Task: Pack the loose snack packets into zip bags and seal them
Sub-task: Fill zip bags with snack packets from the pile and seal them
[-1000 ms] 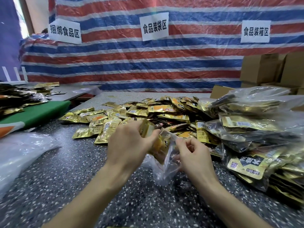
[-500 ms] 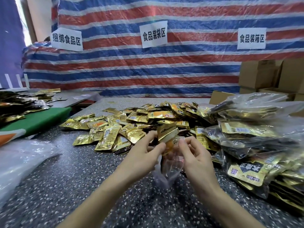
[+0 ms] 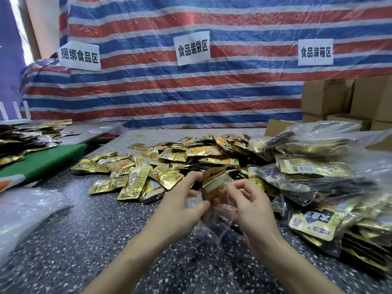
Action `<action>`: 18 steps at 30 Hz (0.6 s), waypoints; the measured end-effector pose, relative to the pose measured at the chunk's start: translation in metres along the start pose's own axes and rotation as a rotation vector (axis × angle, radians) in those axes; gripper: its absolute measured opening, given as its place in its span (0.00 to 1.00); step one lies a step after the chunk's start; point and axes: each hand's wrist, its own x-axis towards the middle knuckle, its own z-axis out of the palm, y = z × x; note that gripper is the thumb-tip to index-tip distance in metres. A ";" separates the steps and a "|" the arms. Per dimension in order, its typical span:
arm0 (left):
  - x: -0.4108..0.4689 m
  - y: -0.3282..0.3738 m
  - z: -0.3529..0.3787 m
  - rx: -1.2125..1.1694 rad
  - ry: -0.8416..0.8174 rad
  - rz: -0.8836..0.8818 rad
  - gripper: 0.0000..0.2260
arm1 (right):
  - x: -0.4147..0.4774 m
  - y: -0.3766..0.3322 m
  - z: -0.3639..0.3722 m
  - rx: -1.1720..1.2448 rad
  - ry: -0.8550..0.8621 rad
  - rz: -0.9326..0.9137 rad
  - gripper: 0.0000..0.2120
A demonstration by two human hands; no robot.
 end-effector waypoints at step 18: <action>0.005 0.007 -0.014 -0.026 0.571 0.276 0.14 | -0.002 -0.017 -0.008 0.065 0.038 -0.005 0.15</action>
